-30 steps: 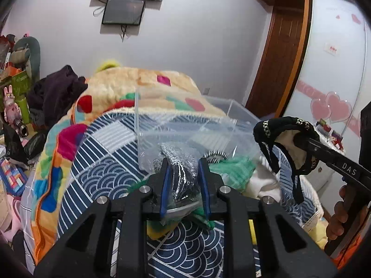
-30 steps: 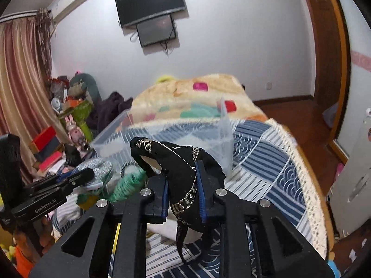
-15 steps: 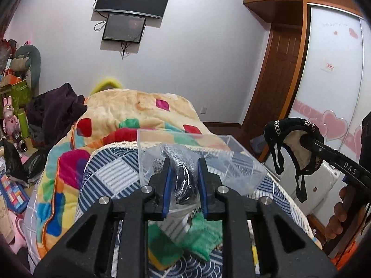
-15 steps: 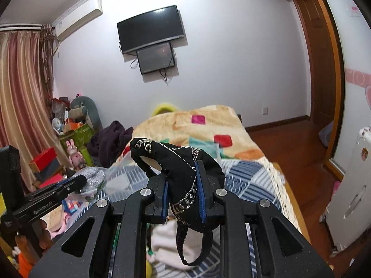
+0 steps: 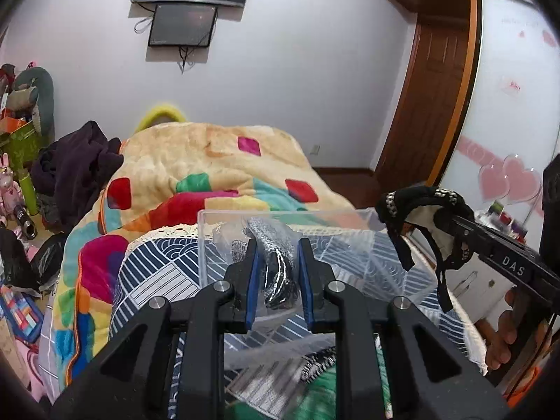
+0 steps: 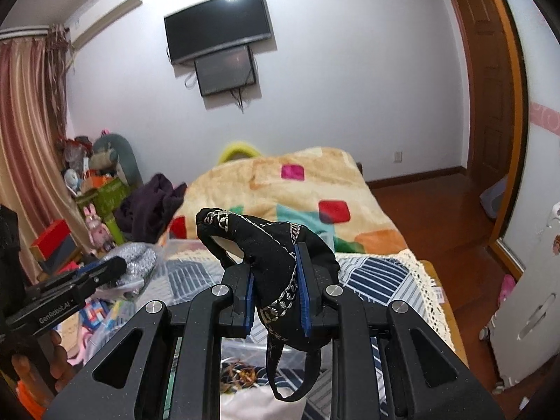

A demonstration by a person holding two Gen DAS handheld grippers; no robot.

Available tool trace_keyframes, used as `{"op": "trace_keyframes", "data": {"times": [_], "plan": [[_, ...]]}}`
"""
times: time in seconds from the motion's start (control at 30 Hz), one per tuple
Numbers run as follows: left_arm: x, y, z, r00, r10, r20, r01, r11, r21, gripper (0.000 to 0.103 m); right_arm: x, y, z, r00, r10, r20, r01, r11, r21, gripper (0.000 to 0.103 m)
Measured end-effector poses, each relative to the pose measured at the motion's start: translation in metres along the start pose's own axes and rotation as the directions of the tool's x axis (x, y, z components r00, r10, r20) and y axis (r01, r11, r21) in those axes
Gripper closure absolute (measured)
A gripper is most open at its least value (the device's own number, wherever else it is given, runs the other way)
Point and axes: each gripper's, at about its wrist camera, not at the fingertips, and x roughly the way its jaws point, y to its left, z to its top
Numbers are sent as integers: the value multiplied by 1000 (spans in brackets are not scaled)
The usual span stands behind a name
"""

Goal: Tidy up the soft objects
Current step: 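Lift the bag into the clear box with the left gripper while the right gripper drops the cap in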

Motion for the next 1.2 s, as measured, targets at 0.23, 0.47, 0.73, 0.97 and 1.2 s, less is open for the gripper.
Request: {"op": "trace_keyframes", "data": {"times": [0.23, 0.47, 0.73, 0.97, 1.2], "plan": [[39, -6, -8, 994, 38, -99, -33, 998, 48, 83, 38, 3, -4, 992, -11, -124, 6, 999, -43, 85], [68, -9, -14, 979, 26, -203, -16, 999, 50, 83, 67, 5, -14, 965, -31, -261, 7, 996, -90, 85], [71, -12, -17, 974, 17, -228, -6, 999, 51, 78, 58, 8, -24, 954, -13, -298, -24, 993, -119, 80], [43, -14, -15, 987, 17, -163, -8, 999, 52, 56, 34, 5, -12, 967, 31, -252, -55, 994, -92, 66], [-4, -13, -11, 998, 25, -54, -21, 997, 69, 36, -8, 7, -1, 989, 51, -138, -64, 994, -89, 48]]}}
